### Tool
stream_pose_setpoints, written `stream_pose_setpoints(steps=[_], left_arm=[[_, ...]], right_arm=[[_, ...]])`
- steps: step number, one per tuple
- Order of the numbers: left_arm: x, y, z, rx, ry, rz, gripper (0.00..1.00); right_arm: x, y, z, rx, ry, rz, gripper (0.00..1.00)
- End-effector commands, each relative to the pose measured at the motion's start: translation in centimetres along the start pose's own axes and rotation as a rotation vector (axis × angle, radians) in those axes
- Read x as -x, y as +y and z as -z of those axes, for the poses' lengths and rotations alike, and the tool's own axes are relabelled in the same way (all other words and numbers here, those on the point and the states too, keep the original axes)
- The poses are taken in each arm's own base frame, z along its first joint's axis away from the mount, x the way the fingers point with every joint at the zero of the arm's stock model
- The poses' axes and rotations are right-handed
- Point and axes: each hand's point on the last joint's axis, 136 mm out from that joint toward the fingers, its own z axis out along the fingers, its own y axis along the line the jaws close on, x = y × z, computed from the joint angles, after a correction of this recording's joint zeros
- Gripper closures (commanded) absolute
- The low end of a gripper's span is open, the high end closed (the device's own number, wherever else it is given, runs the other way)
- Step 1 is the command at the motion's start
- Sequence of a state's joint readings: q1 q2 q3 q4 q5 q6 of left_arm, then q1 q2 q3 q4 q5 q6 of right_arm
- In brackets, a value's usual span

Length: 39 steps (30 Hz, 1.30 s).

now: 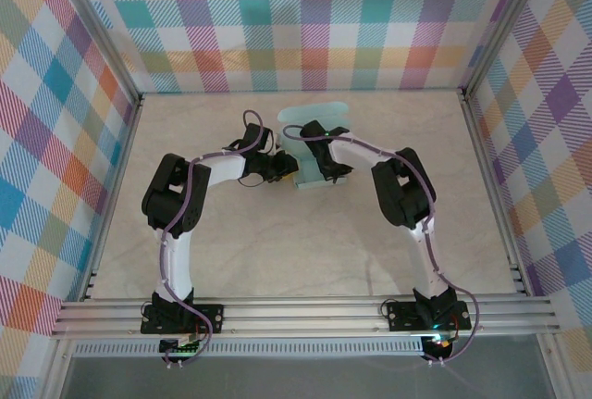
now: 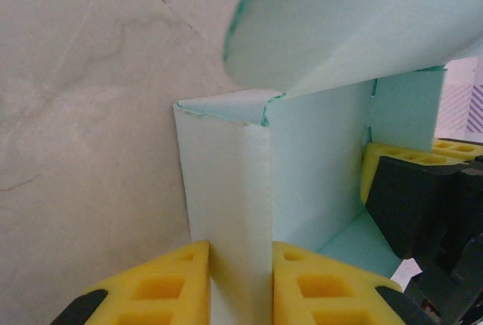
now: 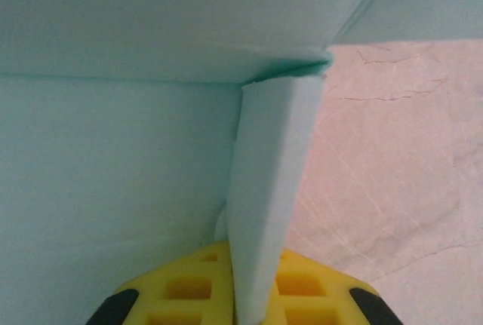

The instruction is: Fold the paper box

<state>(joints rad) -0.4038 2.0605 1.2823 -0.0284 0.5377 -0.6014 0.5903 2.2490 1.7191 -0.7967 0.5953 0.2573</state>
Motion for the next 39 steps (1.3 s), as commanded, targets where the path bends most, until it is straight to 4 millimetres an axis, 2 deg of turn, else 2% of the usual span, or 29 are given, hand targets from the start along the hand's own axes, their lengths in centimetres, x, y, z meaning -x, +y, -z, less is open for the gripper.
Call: stream_pose_setpoints(steps=[1, 5, 6, 7, 12, 18, 23, 27, 31, 36, 39], left_arm=[[-0.6, -0.5, -0.6, -0.004, 0.030, -0.035, 0.78], [-0.6, -0.6, -0.5, -0.003, 0.030, -0.039, 0.78], [-0.6, -0.6, -0.5, -0.003, 0.030, -0.040, 0.78], [-0.6, -0.6, -0.5, -0.003, 0.029, -0.041, 0.78], [-0.6, -0.8, -0.3, -0.001, 0.032, -0.048, 0.78], [-0.6, -1.2, -0.1, 0.001, 0.030, -0.060, 0.77], [-0.5, -1.5, 0.1, -0.002, 0.031, -0.062, 0.77], [-0.4, -2.0, 0.5, -0.006, 0.025, -0.072, 0.76], [-0.1, -2.9, 1.4, -0.009, 0.008, -0.089, 0.67], [0.2, -3.6, 2.3, -0.011, -0.011, -0.100, 0.56], [0.3, -4.0, 2.8, -0.004, -0.026, -0.109, 0.54]], right_arm=[[-4.2, -0.7, -2.5, -0.092, 0.127, 0.096, 1.00], [-2.1, 0.6, -0.3, 0.073, 0.047, -0.003, 0.93], [-1.4, 0.8, 0.4, 0.112, 0.028, -0.028, 0.87], [-0.7, 1.0, 1.1, 0.144, 0.003, -0.046, 0.77], [1.7, 0.6, 3.7, 0.207, -0.093, -0.098, 0.59], [2.4, 0.2, 4.7, 0.234, -0.126, -0.120, 0.42], [2.4, -0.2, 4.6, 0.228, -0.124, -0.127, 0.29], [2.1, -0.8, 4.5, 0.218, -0.117, -0.136, 0.27], [1.9, -0.9, 4.7, 0.253, -0.122, -0.153, 0.26], [2.1, 0.0, 5.8, 0.368, -0.165, -0.169, 0.24], [2.2, 0.2, 6.8, 0.427, -0.213, -0.178, 0.23]])
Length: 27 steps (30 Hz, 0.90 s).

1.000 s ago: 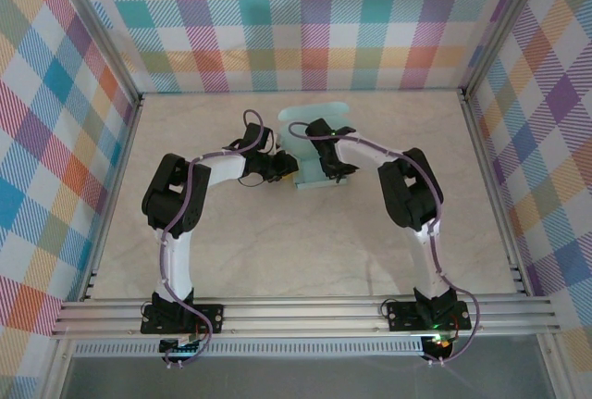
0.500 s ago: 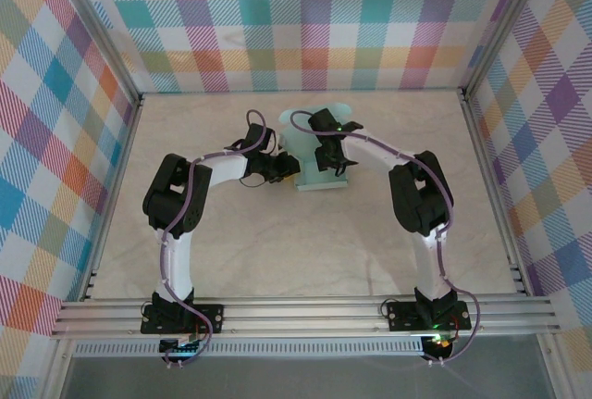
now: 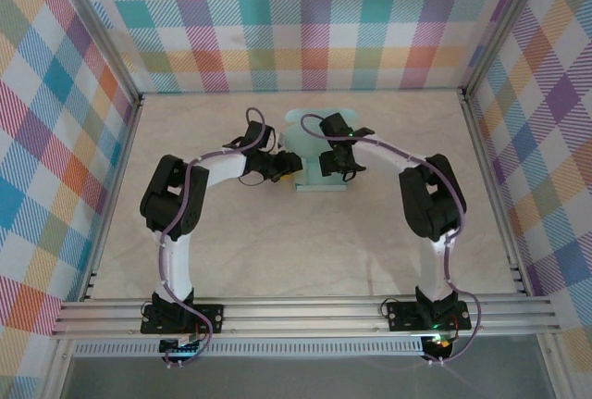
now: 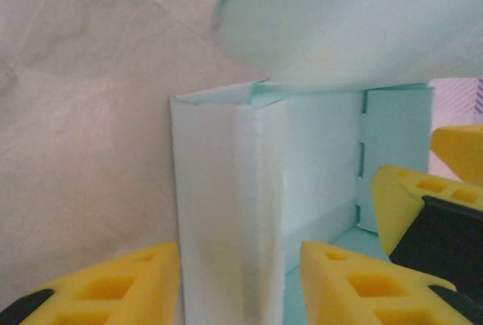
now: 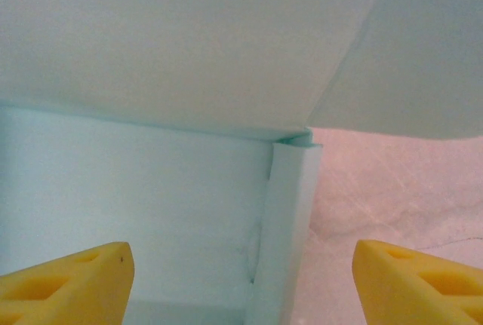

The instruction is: Fold the paper box

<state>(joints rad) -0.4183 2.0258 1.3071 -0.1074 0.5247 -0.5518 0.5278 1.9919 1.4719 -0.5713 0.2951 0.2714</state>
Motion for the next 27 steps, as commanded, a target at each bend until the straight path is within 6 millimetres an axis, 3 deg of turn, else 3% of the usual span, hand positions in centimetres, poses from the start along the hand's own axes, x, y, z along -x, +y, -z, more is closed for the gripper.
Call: stream_pose_setpoints(steps=[1, 5, 9, 14, 20, 27], left_arm=[[0.9, -2.9, 2.1, -0.017, -0.048, -0.064, 0.54], [1.0, -3.0, 2.6, 0.001, -0.058, -0.071, 0.55], [1.0, -2.8, 2.5, 0.027, -0.050, -0.073, 0.70], [0.7, -2.6, 1.5, 0.049, -0.026, -0.069, 0.79], [-0.1, -2.1, 0.3, 0.100, 0.018, -0.068, 0.81], [0.7, -3.3, 2.3, 0.109, -0.054, -0.120, 0.68]], right_arm=[[2.0, 1.3, 2.5, 0.126, -0.108, -0.016, 0.22], [1.8, 1.3, 3.1, 0.198, -0.124, -0.047, 0.21], [1.6, 1.1, 3.7, 0.258, -0.141, -0.082, 0.21], [1.2, 0.8, 4.0, 0.268, -0.149, -0.086, 0.21], [0.7, 0.1, 4.3, 0.260, -0.154, -0.089, 0.21], [0.6, 0.0, 4.2, 0.270, -0.154, -0.097, 0.22]])
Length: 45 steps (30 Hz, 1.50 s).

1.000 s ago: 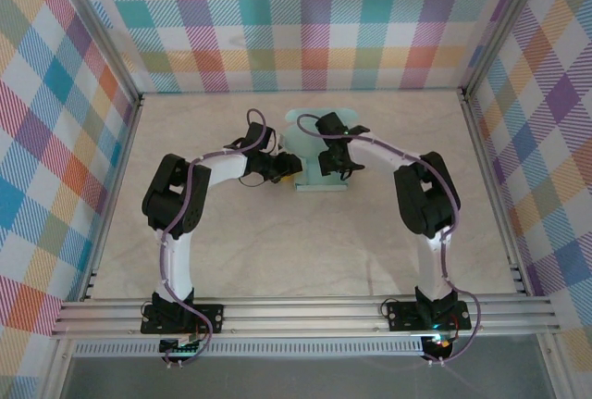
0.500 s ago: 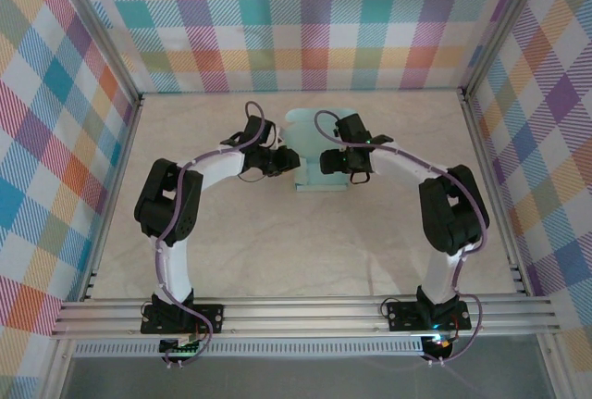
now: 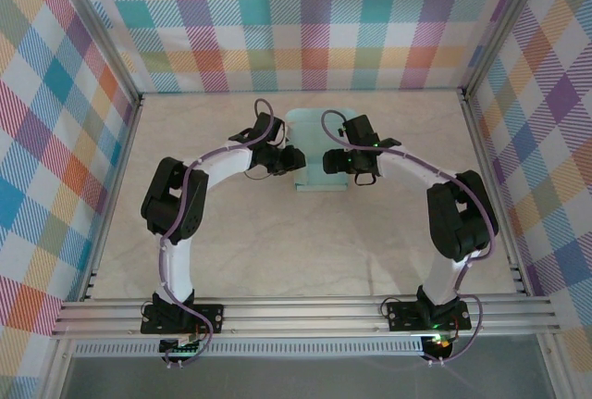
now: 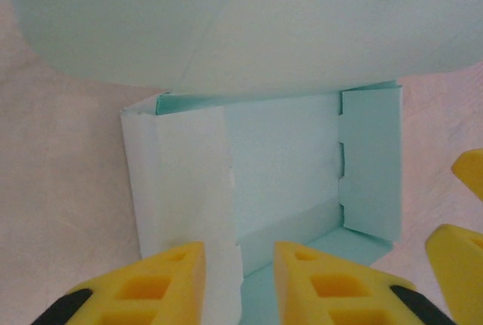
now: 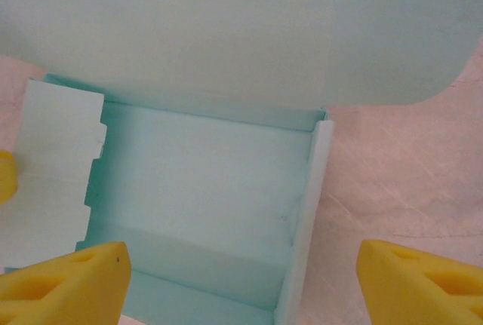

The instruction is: Fold the paper box

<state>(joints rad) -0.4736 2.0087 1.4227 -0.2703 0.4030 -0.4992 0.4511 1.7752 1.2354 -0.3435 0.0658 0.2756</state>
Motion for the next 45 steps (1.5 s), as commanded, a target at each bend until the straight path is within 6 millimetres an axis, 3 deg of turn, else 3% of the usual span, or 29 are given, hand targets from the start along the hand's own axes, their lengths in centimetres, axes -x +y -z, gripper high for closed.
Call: stream_pose_setpoints(steps=[1, 6, 11, 15, 32, 45], left_arm=[[0.4, -0.8, 2.1, 0.020, -0.050, -0.041, 0.67], [1.0, -0.3, 2.5, 0.051, -0.093, -0.043, 0.62], [0.2, 0.9, 1.2, 0.087, -0.041, -0.009, 0.70], [-0.2, 1.5, 0.3, 0.103, -0.009, 0.008, 0.70], [-1.0, 0.8, -1.2, 0.100, 0.041, -0.012, 0.83], [-1.6, 4.7, -0.5, 0.540, 0.070, -0.236, 0.88]], right_arm=[[0.3, 0.3, 0.4, 0.029, -0.019, -0.009, 0.22], [0.4, 0.5, 0.4, 0.038, -0.021, -0.012, 0.22], [0.6, 0.5, 0.7, 0.038, -0.027, -0.008, 0.22], [0.7, 0.5, 0.9, 0.037, -0.030, -0.007, 0.22], [0.4, 0.4, 1.0, 0.034, -0.024, -0.001, 0.22], [0.7, 0.1, 1.6, 0.029, -0.064, -0.014, 0.22]])
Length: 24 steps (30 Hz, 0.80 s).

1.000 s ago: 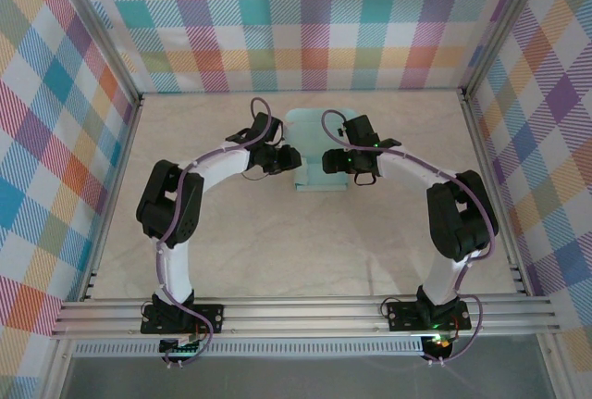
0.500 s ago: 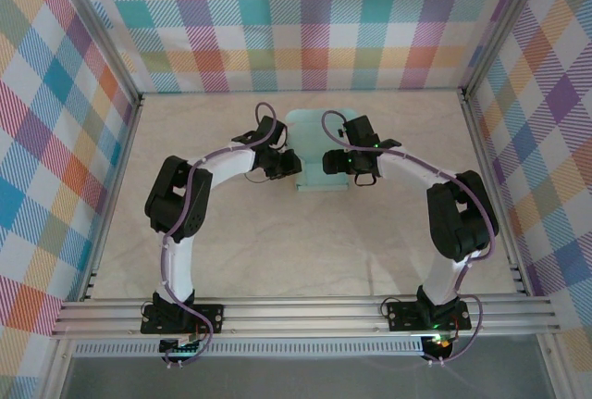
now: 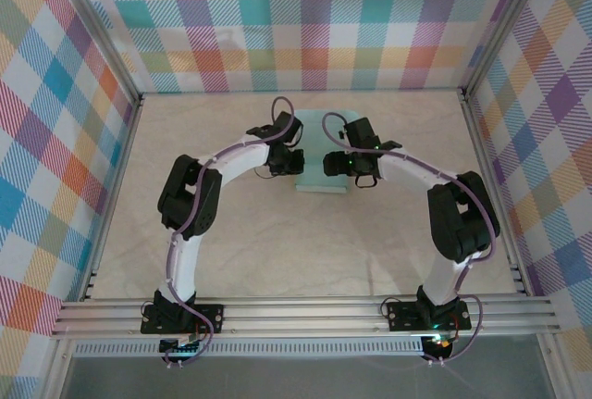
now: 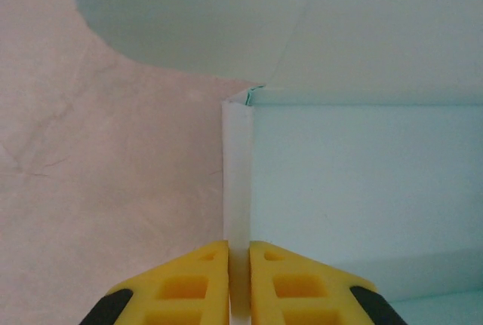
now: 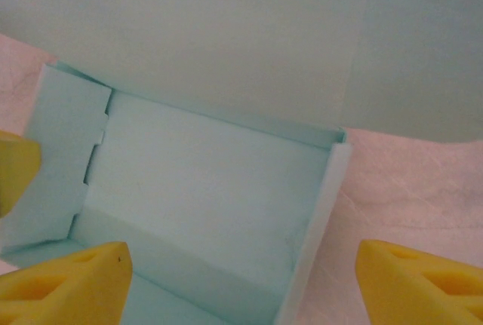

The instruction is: Fold the paper box

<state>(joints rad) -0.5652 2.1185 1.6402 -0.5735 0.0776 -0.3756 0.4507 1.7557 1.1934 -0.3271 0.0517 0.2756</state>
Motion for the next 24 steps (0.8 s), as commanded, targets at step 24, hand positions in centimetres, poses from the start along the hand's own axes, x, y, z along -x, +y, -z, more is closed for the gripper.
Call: stream_pose_setpoints(steps=[24], left_arm=[[-1.6, 1.9, -1.2, 0.307, 0.034, -0.177, 0.78]], right_arm=[[1.0, -1.3, 1.8, 0.021, -0.091, -0.077, 0.22]])
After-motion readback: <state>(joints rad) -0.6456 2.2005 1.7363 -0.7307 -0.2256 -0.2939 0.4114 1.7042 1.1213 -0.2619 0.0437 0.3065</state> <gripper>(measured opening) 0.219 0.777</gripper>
